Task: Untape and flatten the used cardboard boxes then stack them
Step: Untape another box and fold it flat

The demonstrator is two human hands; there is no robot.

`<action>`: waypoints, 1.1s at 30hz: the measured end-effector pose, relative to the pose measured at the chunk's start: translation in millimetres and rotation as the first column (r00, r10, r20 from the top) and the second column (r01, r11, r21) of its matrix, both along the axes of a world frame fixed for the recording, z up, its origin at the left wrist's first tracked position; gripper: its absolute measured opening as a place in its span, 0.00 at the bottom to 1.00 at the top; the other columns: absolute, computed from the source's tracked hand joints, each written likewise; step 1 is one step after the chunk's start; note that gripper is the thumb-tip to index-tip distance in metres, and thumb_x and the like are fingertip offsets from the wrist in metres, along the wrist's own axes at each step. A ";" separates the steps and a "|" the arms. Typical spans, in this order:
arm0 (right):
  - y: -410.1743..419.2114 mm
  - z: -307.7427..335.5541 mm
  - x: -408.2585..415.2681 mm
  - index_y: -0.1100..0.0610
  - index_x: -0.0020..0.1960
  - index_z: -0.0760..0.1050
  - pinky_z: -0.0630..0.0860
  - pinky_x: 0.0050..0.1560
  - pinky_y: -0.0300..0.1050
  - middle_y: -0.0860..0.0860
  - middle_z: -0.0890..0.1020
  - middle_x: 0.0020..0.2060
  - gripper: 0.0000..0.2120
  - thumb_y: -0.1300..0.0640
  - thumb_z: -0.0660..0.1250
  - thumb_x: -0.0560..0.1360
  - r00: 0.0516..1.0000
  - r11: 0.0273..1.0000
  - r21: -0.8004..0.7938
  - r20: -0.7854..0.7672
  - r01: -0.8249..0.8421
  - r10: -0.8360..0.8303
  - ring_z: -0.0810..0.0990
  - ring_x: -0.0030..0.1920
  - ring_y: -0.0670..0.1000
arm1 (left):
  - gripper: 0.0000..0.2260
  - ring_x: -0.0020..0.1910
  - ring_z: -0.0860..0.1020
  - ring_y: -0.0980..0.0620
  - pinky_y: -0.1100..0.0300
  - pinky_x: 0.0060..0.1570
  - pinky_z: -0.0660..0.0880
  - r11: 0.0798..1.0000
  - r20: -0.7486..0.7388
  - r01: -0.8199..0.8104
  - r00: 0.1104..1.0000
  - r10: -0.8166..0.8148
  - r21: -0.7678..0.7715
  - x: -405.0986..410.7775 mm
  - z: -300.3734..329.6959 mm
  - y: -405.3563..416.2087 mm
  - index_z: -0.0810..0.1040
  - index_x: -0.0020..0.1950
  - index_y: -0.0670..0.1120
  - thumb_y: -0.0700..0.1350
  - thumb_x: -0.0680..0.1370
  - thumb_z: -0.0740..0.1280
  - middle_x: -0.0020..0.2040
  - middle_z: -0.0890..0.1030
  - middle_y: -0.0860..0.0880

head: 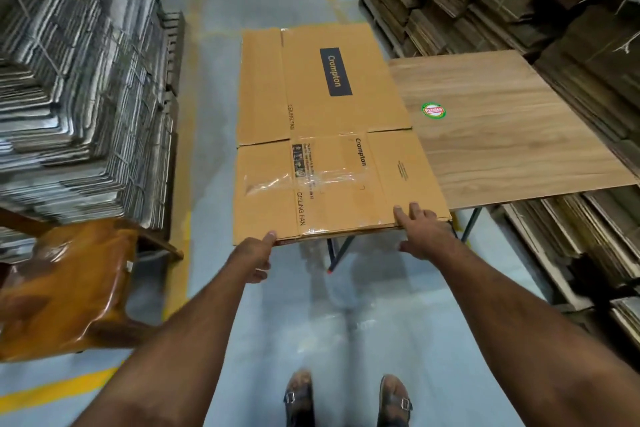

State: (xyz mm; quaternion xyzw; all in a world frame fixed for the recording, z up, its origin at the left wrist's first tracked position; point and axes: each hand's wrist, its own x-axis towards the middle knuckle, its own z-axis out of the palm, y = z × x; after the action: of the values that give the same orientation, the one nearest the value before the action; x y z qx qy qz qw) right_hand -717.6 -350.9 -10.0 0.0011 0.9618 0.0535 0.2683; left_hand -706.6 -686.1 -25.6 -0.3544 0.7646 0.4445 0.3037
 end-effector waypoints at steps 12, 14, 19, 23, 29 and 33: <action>14.9 36.1 53.1 0.52 0.81 0.43 0.64 0.70 0.59 0.59 0.49 0.79 0.40 0.38 0.59 0.79 0.921 0.982 -0.134 -0.351 0.132 -0.171 0.55 0.77 0.61 | 0.18 0.57 0.77 0.44 0.53 0.48 0.73 0.407 -0.055 0.538 0.553 -0.831 -0.738 -27.4 87.3 72.6 0.74 0.62 0.43 0.54 0.82 0.59 0.59 0.78 0.44; 32.5 53.4 66.1 0.53 0.81 0.47 0.65 0.68 0.60 0.61 0.53 0.78 0.39 0.39 0.61 0.79 0.872 0.979 -0.158 -0.452 0.129 -0.188 0.58 0.76 0.62 | 0.21 0.59 0.75 0.42 0.49 0.53 0.75 0.376 -0.156 0.501 0.427 -0.891 -0.780 -28.4 100.1 100.3 0.69 0.67 0.43 0.56 0.80 0.60 0.62 0.75 0.42; 100.1 94.6 127.3 0.55 0.79 0.56 0.66 0.68 0.59 0.63 0.59 0.76 0.37 0.42 0.65 0.77 0.742 0.959 -0.163 -0.608 0.232 -0.283 0.63 0.73 0.64 | 0.31 0.68 0.68 0.39 0.48 0.65 0.68 0.343 -0.332 0.404 0.100 -0.938 -0.848 -15.5 143.7 208.4 0.60 0.76 0.44 0.56 0.78 0.64 0.72 0.65 0.39; 175.6 99.9 219.9 0.55 0.79 0.55 0.69 0.67 0.59 0.64 0.58 0.76 0.39 0.44 0.68 0.75 0.643 0.891 -0.231 -0.624 0.391 -0.444 0.65 0.72 0.65 | 0.32 0.72 0.62 0.37 0.46 0.69 0.63 0.280 -0.372 0.459 -0.122 -0.920 -0.843 45.3 159.2 323.9 0.58 0.77 0.44 0.55 0.78 0.64 0.76 0.58 0.36; 258.3 68.6 404.4 0.54 0.80 0.51 0.66 0.69 0.57 0.63 0.55 0.78 0.39 0.42 0.65 0.76 0.516 0.719 -0.237 -0.556 0.653 -0.652 0.62 0.74 0.63 | 0.35 0.76 0.58 0.39 0.48 0.71 0.64 -0.039 -0.285 0.529 -0.515 -0.809 -0.848 200.0 126.9 492.2 0.54 0.79 0.45 0.56 0.78 0.64 0.78 0.52 0.36; 281.6 40.6 536.7 0.53 0.81 0.48 0.62 0.70 0.54 0.61 0.55 0.78 0.38 0.43 0.62 0.79 0.279 0.458 -0.286 -0.496 0.841 -0.822 0.61 0.75 0.61 | 0.33 0.75 0.61 0.38 0.50 0.71 0.64 -0.366 -0.208 0.505 -0.765 -0.609 -0.782 333.2 96.8 574.5 0.55 0.79 0.44 0.55 0.78 0.63 0.78 0.52 0.37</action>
State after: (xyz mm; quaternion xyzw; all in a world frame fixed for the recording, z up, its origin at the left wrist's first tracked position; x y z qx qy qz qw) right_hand -180.9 -69.3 30.6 0.5214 0.8481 -0.0818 -0.0461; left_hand -373.4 -111.6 71.2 0.6932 0.7130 0.0149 0.1042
